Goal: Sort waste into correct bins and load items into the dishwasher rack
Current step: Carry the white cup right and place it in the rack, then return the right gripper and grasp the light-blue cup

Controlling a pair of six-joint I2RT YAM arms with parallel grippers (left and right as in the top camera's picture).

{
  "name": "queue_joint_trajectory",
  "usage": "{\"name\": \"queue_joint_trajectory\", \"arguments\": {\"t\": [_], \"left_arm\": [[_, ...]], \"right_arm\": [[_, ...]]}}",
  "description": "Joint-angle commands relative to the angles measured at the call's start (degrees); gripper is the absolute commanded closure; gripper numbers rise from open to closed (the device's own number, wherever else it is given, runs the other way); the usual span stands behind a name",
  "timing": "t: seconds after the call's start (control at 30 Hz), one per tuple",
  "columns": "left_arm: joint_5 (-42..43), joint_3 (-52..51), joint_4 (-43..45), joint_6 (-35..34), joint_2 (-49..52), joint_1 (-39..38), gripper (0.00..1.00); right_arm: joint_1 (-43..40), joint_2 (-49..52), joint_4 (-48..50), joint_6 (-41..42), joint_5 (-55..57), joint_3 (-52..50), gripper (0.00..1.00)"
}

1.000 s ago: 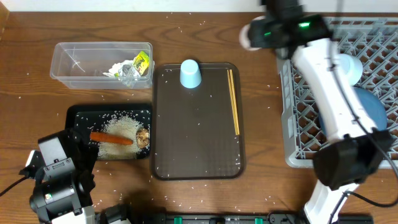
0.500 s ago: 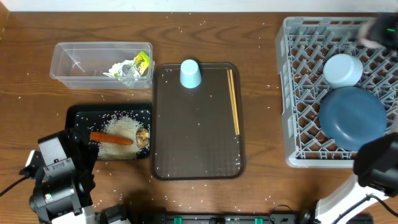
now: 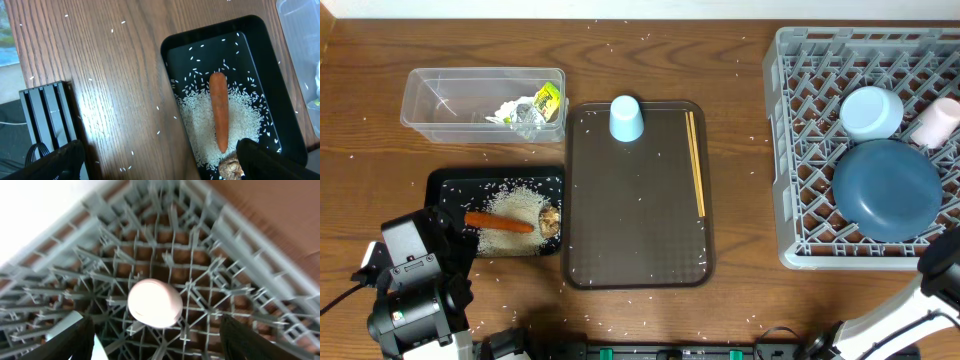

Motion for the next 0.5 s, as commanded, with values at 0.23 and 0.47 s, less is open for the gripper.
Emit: {"name": "queue_joint_trajectory", "arguments": {"t": [0.23,0.47], "left_arm": [[-0.5,0.9,-0.2,0.7,0.1,0.3,0.02],[-0.5,0.9,-0.2,0.7,0.1,0.3,0.02]], "right_arm": [[4.2,0.1,1.1,0.2,-20.0,-0.3,0.16],[14.5,-1.6,-0.3,-0.5,-26.1,-0.3,0.08]]}}
